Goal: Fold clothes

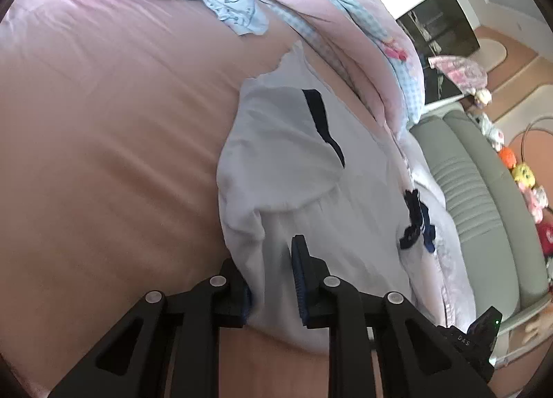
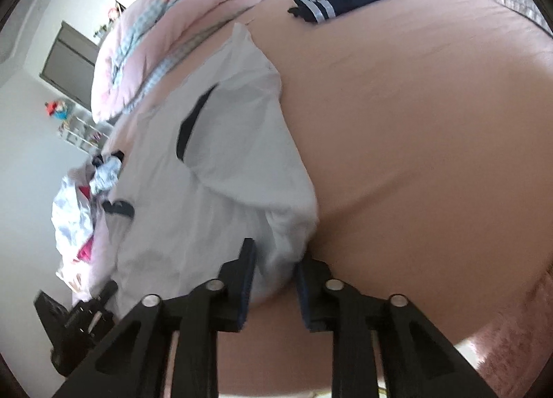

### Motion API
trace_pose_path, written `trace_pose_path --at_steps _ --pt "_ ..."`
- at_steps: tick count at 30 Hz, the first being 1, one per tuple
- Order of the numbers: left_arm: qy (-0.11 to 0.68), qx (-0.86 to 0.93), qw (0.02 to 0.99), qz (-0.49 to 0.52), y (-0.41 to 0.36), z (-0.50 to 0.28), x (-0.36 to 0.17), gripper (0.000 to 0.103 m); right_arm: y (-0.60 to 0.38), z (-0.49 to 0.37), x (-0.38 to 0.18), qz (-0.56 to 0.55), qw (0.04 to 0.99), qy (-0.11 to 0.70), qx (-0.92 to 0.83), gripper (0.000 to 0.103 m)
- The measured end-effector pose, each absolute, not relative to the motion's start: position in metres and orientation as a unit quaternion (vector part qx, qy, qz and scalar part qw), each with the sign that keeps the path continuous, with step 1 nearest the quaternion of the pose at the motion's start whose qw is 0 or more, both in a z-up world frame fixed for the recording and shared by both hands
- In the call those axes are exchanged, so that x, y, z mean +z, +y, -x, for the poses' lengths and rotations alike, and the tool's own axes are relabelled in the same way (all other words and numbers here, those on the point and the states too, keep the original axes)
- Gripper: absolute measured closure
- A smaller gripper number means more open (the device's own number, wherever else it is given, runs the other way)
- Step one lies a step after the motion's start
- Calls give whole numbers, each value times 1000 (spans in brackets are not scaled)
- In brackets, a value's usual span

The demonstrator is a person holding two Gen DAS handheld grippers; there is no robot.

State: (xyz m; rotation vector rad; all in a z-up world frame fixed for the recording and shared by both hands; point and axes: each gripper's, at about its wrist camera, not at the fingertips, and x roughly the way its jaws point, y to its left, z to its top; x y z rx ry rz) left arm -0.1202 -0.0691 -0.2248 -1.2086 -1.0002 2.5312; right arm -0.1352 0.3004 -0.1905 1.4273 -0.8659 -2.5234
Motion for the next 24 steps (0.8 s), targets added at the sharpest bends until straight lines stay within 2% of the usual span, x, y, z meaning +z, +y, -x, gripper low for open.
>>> trace_pose_path --at_steps 2,5,6,7,8,9,10,13,19,24 --pt "-331 850 80 401 -68 123 -226 85 296 143 -190 -458 66 -284 -840 60" --pt "-327 850 79 406 -67 124 -226 86 279 147 -185 -454 72 -232 -857 55" --pt "-324 850 80 408 -67 124 -225 86 274 146 -183 -457 72 -211 -861 57" --pt "-318 851 81 411 -66 124 -224 86 269 145 -182 -463 75 -193 -862 71" --pt "-310 851 83 415 -66 124 -223 86 269 143 -183 -468 72 -190 -860 90" --pt "-301 852 83 419 -65 124 -221 88 270 141 -184 -473 72 -190 -857 93" --pt "-291 854 79 424 -64 124 -220 94 274 140 -185 -475 77 -205 -852 96" --pt "-300 848 78 430 -69 123 -218 100 280 139 -185 -474 83 -226 -847 99" --pt "-283 864 91 407 -74 108 -185 101 274 127 -155 -439 66 -172 -879 101" --pt "-281 861 85 415 -79 97 -179 101 275 116 -137 -422 66 -149 -892 101"
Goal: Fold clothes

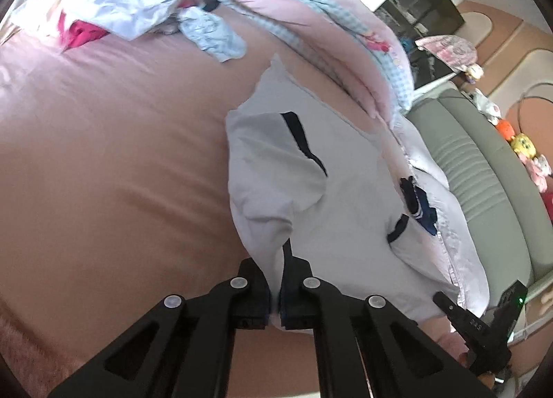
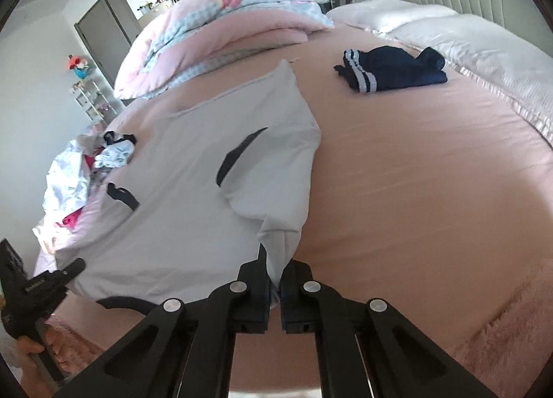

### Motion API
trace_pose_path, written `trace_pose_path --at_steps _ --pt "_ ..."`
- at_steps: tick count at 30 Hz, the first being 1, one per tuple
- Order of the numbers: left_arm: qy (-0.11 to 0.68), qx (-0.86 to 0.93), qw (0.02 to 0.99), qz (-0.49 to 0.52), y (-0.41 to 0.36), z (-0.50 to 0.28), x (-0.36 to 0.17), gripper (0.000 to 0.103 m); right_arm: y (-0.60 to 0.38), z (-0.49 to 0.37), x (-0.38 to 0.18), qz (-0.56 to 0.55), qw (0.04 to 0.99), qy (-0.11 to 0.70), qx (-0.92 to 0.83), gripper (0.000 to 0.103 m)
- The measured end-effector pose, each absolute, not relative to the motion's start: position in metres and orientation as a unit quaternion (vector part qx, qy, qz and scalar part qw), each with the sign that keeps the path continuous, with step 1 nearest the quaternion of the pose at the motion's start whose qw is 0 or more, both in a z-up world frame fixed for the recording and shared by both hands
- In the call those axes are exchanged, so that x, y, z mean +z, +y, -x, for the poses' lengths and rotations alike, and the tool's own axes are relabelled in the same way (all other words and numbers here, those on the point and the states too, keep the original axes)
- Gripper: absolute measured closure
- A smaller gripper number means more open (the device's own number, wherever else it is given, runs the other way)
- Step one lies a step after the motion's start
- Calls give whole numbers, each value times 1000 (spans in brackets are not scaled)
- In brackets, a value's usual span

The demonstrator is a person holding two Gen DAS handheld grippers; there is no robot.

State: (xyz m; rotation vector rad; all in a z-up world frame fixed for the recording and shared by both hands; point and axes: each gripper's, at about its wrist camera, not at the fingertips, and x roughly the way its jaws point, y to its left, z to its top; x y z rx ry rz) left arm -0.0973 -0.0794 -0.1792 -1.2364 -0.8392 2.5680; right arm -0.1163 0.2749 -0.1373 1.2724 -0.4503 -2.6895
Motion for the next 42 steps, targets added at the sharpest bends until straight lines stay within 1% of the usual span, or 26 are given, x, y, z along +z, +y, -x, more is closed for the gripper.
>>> trace_pose_path --at_steps 5,10,14,17,19,23,26,30,34,35,39,41,42 --pt "-297 843 79 442 -80 82 -187 101 281 94 -145 -450 69 -150 -878 101" --pt "-303 838 87 445 -80 59 -175 101 291 66 -142 -460 75 -177 -867 101" --pt "-306 820 76 478 -80 57 -194 101 292 58 -146 -474 76 -183 -858 101" --pt "-319 805 69 495 -83 62 -203 101 296 66 -161 -504 65 -199 -838 101" --pt "-313 813 74 485 -81 60 -196 101 298 64 -161 -503 67 -205 -837 101" --pt "-293 826 104 471 -75 68 -168 101 300 62 -132 -459 84 -203 -861 101" --pt "-282 826 139 468 -70 99 -148 101 298 84 -108 -438 111 -197 -870 101" --pt "-268 829 164 462 -63 162 -127 101 292 140 -79 -411 141 -185 -882 101" --pt "-262 833 153 463 -59 236 -130 101 280 211 -72 -406 140 -167 -888 101" --pt "-265 830 148 467 -61 250 -137 101 277 229 -73 -408 137 -164 -888 101" --pt "-297 809 135 489 -71 308 -174 100 283 288 -111 -451 106 -171 -870 101" --pt "-314 784 145 516 -71 333 -196 98 286 317 -131 -473 91 -175 -859 101" --pt "-320 768 151 533 -70 347 -207 92 288 329 -145 -490 85 -180 -849 101"
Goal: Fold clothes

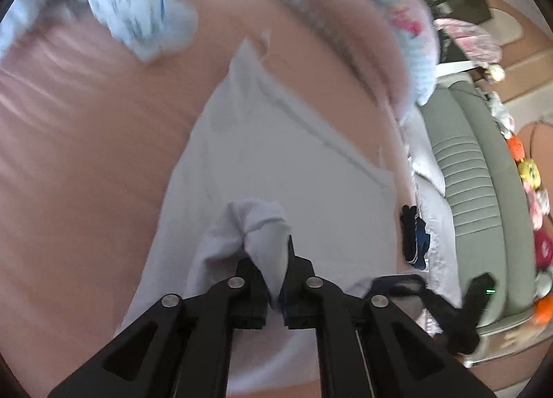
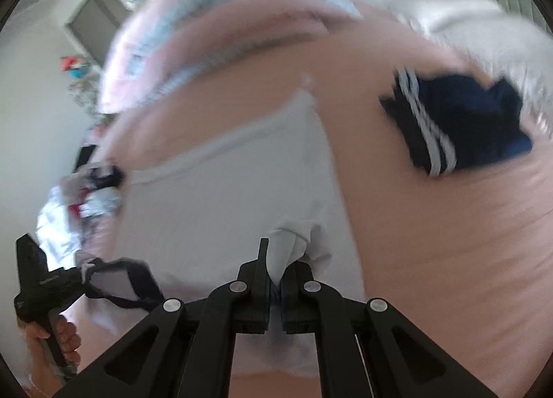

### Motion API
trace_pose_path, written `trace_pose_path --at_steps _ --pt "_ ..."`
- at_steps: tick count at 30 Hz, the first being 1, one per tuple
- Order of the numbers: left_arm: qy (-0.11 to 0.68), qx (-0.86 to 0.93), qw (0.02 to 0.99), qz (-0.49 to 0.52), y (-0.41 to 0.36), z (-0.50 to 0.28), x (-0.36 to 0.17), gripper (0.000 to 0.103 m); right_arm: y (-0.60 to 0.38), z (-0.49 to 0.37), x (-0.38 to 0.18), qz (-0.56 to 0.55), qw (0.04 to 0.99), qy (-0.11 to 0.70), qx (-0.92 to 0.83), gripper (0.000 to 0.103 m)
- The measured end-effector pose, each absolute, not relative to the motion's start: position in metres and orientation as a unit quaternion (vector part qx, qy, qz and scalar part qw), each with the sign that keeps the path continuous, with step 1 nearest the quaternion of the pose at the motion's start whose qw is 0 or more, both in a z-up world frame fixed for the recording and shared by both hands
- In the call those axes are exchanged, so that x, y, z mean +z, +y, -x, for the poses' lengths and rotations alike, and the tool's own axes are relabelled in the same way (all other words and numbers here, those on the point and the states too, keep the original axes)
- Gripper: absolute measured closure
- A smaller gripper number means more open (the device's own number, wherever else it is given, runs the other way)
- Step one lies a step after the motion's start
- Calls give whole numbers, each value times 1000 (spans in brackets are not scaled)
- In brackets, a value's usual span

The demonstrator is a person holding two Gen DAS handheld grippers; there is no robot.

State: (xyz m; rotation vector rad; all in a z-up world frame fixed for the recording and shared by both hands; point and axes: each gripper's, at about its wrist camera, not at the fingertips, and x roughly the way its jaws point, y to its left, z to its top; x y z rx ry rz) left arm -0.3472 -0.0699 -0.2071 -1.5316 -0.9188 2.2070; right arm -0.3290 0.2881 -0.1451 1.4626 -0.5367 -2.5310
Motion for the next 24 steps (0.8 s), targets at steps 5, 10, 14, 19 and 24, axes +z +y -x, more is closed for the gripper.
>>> trace_pose_path --at_steps 5,10,14,19,24 --pt "-322 759 201 529 -68 378 -209 48 301 361 -178 -523 92 -220 -818 96" --pt "-287 850 146 417 -89 349 -158 52 317 353 -140 -472 101 -269 -834 55" --pt "-85 872 179 448 -31 324 -152 84 273 339 -105 -444 125 -105 -881 56" --pt "26 825 227 518 33 328 -195 85 199 353 -142 -528 176 50 -829 57" --pt "-14 870 106 481 15 375 -200 85 186 393 -170 -538 146 58 -828 57"
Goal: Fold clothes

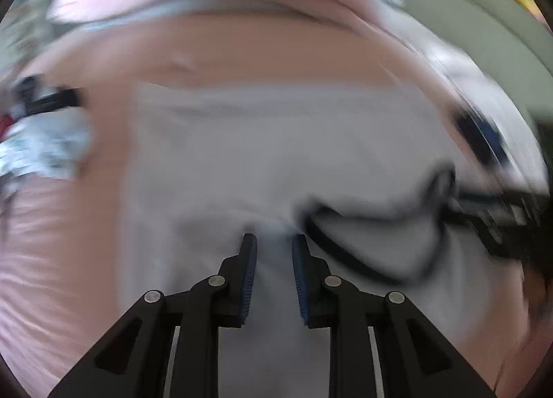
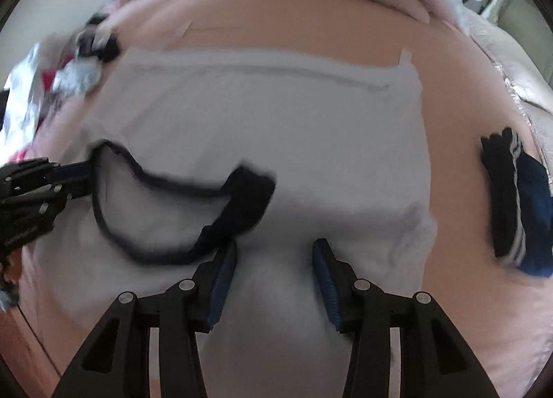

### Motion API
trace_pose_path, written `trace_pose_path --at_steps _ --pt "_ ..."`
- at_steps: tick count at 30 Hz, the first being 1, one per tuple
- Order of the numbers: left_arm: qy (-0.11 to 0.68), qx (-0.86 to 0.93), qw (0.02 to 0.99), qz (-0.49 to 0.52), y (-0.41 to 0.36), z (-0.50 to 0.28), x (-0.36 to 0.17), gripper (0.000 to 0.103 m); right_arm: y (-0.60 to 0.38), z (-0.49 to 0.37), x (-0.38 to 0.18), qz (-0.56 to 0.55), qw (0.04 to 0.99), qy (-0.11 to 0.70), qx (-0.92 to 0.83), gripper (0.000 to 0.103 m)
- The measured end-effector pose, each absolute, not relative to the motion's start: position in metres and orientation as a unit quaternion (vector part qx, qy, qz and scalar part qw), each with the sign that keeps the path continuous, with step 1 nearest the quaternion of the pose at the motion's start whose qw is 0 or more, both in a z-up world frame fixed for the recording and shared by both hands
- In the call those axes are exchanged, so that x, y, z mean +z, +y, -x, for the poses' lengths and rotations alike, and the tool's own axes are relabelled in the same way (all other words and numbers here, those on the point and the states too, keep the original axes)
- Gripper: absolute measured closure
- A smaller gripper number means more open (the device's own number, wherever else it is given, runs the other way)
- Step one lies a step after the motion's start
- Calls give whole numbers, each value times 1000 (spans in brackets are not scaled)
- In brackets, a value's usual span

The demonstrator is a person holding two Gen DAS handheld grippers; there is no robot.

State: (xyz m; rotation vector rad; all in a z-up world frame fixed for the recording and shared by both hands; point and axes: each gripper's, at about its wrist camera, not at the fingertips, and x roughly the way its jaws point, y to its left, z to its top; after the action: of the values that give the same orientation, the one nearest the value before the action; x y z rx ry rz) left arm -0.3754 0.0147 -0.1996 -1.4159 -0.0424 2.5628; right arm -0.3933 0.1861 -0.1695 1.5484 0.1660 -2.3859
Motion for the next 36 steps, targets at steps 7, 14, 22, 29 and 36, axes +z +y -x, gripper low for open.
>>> trace_pose_path --at_steps 7,14,22,29,36 --pt "-26 862 208 461 15 354 -176 84 228 394 -132 -477 138 -63 -866 57" --pt "41 848 211 485 59 369 -210 82 188 390 -171 -530 164 70 -829 57" --pt "-59 881 161 440 24 350 -181 82 224 391 -149 -473 107 9 -874 57" --pt "-11 870 125 477 26 353 -205 82 198 390 -181 -490 117 56 -862 57" --pt "-28 887 117 446 -39 273 -166 82 226 311 -138 -430 98 42 -896 53"
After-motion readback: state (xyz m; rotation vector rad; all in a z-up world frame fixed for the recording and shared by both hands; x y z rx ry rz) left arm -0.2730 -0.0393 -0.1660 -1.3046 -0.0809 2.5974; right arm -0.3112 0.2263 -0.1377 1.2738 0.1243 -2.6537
